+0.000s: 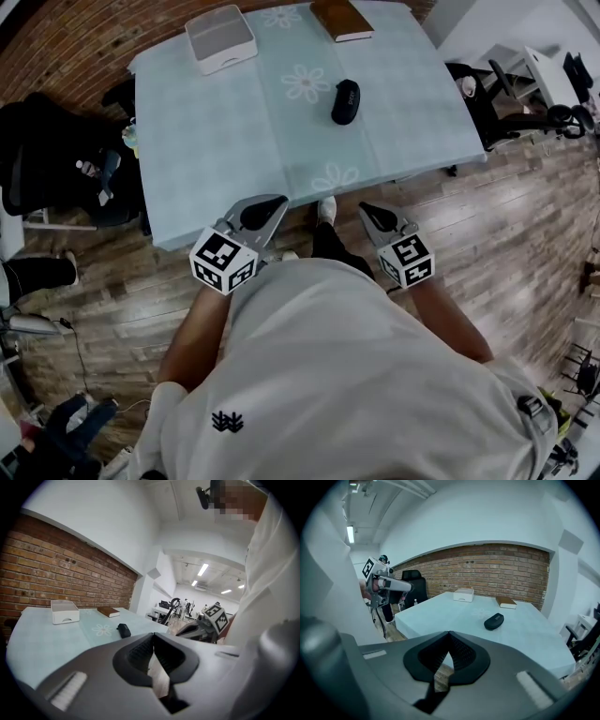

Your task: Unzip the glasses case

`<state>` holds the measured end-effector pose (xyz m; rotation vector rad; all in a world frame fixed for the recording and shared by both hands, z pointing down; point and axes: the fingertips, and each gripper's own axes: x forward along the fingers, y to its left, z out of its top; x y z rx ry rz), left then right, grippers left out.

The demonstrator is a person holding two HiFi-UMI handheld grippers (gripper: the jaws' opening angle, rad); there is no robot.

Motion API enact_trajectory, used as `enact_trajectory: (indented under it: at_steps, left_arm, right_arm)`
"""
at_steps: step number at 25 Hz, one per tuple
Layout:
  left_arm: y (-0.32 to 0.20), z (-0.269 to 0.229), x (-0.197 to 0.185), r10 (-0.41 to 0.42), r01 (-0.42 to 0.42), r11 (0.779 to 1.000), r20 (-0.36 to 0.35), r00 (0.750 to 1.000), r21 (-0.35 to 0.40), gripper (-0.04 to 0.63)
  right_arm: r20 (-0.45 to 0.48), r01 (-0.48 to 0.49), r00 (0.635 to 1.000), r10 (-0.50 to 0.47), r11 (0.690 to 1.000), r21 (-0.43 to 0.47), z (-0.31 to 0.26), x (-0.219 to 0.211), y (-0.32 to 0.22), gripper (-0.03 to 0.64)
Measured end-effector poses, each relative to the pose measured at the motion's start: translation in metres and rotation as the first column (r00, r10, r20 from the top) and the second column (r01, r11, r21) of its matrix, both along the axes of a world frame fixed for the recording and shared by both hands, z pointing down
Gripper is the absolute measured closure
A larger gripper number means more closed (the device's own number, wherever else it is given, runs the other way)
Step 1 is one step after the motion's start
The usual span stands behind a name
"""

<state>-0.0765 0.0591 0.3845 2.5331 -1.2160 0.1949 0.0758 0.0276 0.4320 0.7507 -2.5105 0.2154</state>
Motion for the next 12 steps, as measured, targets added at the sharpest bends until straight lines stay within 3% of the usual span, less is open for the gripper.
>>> enact_trajectory:
  at_steps: [12]
  left_arm:
    - [0.033, -0.005, -0.022, -0.071, 0.072, 0.997, -0.015, 0.997, 0.019, 0.543]
  right_arm:
    - [0.003, 0.052, 0.999, -0.052, 0.998, 0.023, -0.008, -0.021, 0.025, 0.615]
